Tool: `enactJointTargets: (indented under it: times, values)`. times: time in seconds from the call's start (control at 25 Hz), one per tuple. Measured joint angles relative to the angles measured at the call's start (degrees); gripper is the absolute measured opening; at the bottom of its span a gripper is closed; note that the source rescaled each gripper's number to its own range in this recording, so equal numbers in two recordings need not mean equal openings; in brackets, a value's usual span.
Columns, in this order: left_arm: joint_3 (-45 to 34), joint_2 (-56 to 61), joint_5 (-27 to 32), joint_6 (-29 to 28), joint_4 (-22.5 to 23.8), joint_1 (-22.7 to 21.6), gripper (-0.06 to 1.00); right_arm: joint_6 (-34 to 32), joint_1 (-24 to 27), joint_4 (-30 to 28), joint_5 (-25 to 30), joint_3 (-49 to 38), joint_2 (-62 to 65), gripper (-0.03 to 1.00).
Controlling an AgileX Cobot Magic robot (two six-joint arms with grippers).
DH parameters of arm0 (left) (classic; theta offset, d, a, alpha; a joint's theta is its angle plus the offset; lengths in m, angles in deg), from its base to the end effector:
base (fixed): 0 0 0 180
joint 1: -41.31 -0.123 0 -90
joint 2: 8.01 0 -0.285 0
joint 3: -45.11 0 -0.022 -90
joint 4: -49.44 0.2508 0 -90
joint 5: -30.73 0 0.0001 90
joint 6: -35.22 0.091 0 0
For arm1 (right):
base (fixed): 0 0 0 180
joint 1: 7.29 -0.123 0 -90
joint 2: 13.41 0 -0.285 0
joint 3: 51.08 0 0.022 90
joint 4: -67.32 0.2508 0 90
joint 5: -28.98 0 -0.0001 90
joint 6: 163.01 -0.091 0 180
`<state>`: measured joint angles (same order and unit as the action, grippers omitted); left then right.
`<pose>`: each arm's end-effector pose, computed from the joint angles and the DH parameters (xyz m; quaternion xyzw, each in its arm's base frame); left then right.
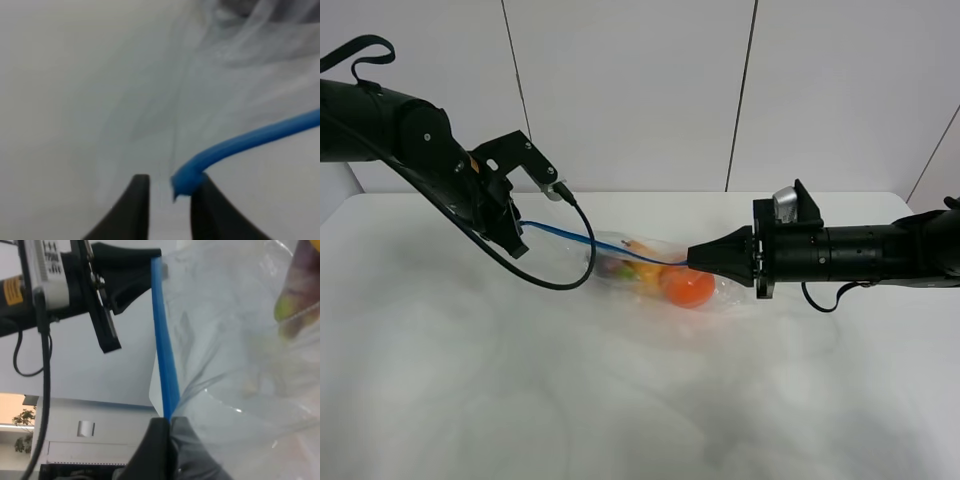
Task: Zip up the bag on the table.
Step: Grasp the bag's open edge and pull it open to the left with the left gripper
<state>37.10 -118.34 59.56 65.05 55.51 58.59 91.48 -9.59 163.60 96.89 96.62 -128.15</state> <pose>0.3638 -0.1083 0.2143 0.4170 0.8632 0.0682 0.2764 0.2969 0.0958 0.1598 -0.0235 0.7935 0.5820 0.1763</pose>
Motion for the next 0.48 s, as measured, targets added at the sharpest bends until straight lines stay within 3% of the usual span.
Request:
enactJointTargets:
  times: [0.12, 0.36, 0.48]
  values:
    - [0.0, 0.0, -0.2, -2.5, 0.2, -0.1, 0.61, 0.0, 0.0, -0.9, -0.2, 0.0, 0.0, 0.0]
    - [0.0, 0.0, -0.2, -7.7, 0.3, -0.1, 0.68, 0.0, 0.0, -1.5, -0.2, 0.0, 0.0, 0.0]
    - [0.0, 0.0, -0.1, -13.3, 0.3, -0.6, 0.74, 0.0, 0.0, -1.5, -0.2, 0.0, 0.0, 0.0]
